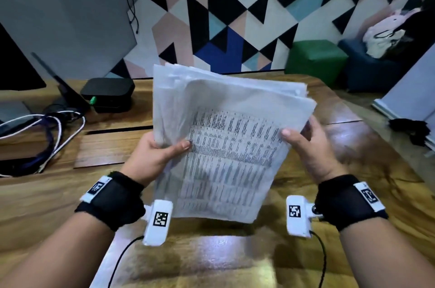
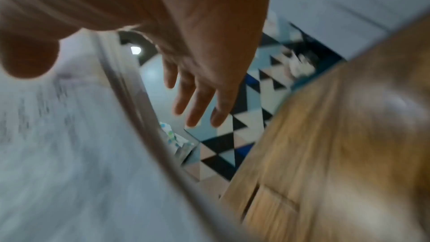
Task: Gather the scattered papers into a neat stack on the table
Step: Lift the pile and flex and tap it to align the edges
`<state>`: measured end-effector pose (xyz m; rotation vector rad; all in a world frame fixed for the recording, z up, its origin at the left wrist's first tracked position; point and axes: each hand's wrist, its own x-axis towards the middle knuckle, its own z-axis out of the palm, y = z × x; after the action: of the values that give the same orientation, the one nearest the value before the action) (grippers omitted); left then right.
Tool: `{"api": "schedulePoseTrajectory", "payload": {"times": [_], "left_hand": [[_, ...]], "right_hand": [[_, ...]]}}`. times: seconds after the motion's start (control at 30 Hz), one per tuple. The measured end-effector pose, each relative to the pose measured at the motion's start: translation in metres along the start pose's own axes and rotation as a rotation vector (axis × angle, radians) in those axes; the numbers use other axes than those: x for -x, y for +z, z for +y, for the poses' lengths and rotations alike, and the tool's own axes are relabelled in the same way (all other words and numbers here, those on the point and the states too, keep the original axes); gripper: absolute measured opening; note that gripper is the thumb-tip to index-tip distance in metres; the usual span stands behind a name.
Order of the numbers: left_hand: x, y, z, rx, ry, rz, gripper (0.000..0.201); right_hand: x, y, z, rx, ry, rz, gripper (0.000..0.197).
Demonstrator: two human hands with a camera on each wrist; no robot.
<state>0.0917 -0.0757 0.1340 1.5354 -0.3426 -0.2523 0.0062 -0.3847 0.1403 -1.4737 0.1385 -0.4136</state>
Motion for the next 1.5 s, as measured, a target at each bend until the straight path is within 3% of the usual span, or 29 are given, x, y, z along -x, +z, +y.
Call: {"api": "schedulePoseTrajectory", "payload": {"times": [0.07, 0.13, 0.17, 0.23, 0.33, 0.43, 0.53, 0.63, 0.77, 0.9, 0.97, 1.1, 1.23, 1.33, 1.4, 1.5], "left_hand": [[0.004, 0.007, -0.001, 0.118, 0.007, 0.004, 0.043], [0.005, 0.016, -0.002, 0.142, 0.029, 0.020, 0.036], [0.007, 0.019, -0.001, 0.139, 0.051, 0.045, 0.029], [0.011, 0.023, -0.002, 0.101, 0.097, 0.123, 0.016], [0.019, 0.029, -0.024, 0.028, 0.106, 0.247, 0.018], [0.031, 0.041, -0.062, 0.054, -0.020, 0.368, 0.025], [0.040, 0.052, -0.084, 0.065, -0.088, 0.433, 0.026], [0.037, 0.043, -0.081, 0.084, -0.029, 0.417, 0.029], [0.027, 0.041, -0.073, 0.114, 0.127, 0.382, 0.015], [0.018, 0.050, -0.067, 0.190, 0.120, 0.421, 0.024], [0.013, 0.048, -0.067, 0.212, 0.094, 0.421, 0.031], [0.015, 0.063, -0.072, 0.175, 0.070, 0.404, 0.014], [0.014, 0.068, -0.058, 0.078, 0.170, 0.460, 0.022], [0.013, 0.073, -0.048, 0.118, 0.259, 0.530, 0.034], [0.016, 0.075, -0.056, 0.159, 0.220, 0.537, 0.037], [0.033, 0.073, -0.081, 0.086, 0.007, 0.453, 0.036]], "right_hand": [[0.007, 0.010, 0.012, -0.136, 0.136, -0.047, 0.051], [0.012, 0.020, 0.010, -0.124, 0.157, -0.011, 0.020], [0.012, 0.022, 0.008, -0.100, 0.127, 0.007, 0.014], [0.013, 0.023, 0.005, -0.018, 0.019, 0.036, 0.016], [0.026, 0.027, 0.012, 0.089, -0.079, 0.092, 0.023], [0.047, 0.032, 0.047, 0.140, -0.054, 0.094, 0.028], [0.057, 0.036, 0.076, 0.156, 0.010, 0.194, 0.028], [0.052, 0.034, 0.078, 0.167, -0.022, 0.218, 0.023], [0.044, 0.029, 0.072, 0.101, -0.078, 0.231, 0.010], [0.040, 0.031, 0.078, 0.084, -0.067, 0.245, 0.005], [0.038, 0.029, 0.079, 0.084, -0.062, 0.247, 0.009], [0.041, 0.042, 0.082, 0.135, -0.017, 0.291, 0.029], [0.038, 0.060, 0.060, 0.132, -0.140, 0.340, 0.010], [0.035, 0.068, 0.043, 0.055, -0.244, 0.323, 0.014], [0.040, 0.071, 0.049, 0.067, -0.229, 0.287, 0.017], [0.056, 0.064, 0.085, 0.197, -0.021, 0.204, 0.014]]}}
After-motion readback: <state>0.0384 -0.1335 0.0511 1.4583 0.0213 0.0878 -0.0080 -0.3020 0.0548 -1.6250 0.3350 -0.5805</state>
